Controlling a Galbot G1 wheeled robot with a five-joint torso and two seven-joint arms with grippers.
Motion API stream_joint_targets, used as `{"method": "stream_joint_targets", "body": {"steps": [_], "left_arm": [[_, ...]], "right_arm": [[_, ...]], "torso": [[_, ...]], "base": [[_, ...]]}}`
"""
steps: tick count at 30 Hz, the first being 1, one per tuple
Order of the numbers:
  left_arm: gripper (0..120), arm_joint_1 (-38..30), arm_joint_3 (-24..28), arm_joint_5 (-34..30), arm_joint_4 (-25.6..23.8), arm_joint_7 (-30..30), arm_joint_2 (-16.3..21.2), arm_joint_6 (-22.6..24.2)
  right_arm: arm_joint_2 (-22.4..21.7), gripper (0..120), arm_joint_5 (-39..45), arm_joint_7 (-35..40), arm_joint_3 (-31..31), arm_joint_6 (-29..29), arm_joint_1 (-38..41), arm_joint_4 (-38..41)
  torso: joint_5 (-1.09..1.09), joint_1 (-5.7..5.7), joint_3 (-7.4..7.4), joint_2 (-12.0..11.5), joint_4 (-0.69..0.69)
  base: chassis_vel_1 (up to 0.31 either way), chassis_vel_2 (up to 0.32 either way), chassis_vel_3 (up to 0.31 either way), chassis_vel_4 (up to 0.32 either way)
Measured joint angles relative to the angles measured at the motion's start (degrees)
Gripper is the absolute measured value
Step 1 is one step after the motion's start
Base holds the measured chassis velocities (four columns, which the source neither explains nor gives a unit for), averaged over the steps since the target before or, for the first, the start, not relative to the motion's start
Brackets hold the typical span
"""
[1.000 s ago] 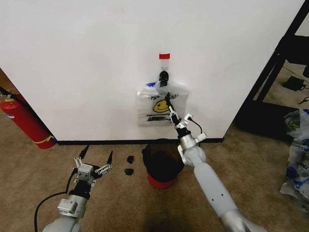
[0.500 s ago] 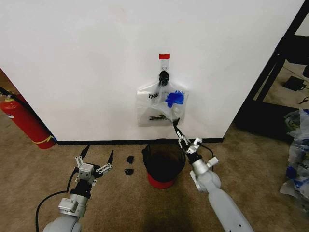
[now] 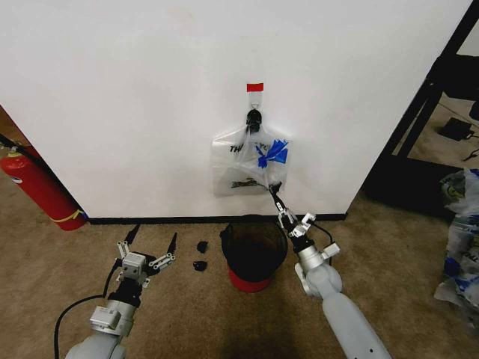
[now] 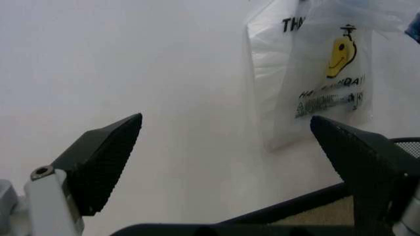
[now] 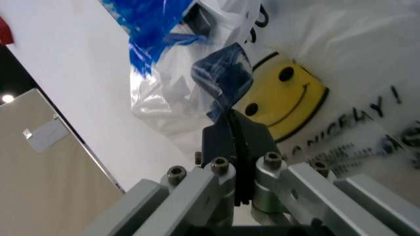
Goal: Pick up the garbage bag from the wall and place it over the trash bin.
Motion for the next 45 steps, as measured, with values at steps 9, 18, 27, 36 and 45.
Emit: {"method": "stream_joint_targets", "body": {"steps": [9,18,27,36,45], "left_arm": [[100,0.4,-0.6,-0.5,0.0,-0.1,0.0,-0.8],[100,-0.3,-0.1,-0.3,0.5,0.0,-0.2,-0.8],[100,-1.0,0.8,0.9,1.4,0.1,-1.0,-0.6],[100,-0.8,-0.2,0.7,1.8,0.0,-0.9,-0.7],[100,-1.7,0.2,0.7,2.7,0.0,-1.0,-0.9]], "right_arm": [[0.8,22,0.0,0.3,-0.8,0.1,0.9,0.2],[0.4,56,0.0,0.2,-0.8,0.1,0.3,0.4],[2.1,88,1.2,0.5,-3.9,-0.2,5.9,-1.9],[6.0,63,2.3,1.3,-5.2,-0.4,11.3,-6.2],[6.4,29,2.3,1.3,-4.6,-0.4,11.8,-7.9]], "torso": [[0.00,0.00,0.00,0.0,-0.01],[0.01,0.00,0.00,0.0,-0.02],[0.00,0.00,0.00,0.0,0.00],[0.00,0.00,0.00,0.0,0.00],[0.00,0.00,0.00,0.0,-0.02]], "base": [[0.000,0.000,0.000,0.000],[0.000,0.000,0.000,0.000],[0.000,0.000,0.000,0.000],[0.000,0.000,0.000,0.000],[0.000,0.000,0.000,0.000]]}}
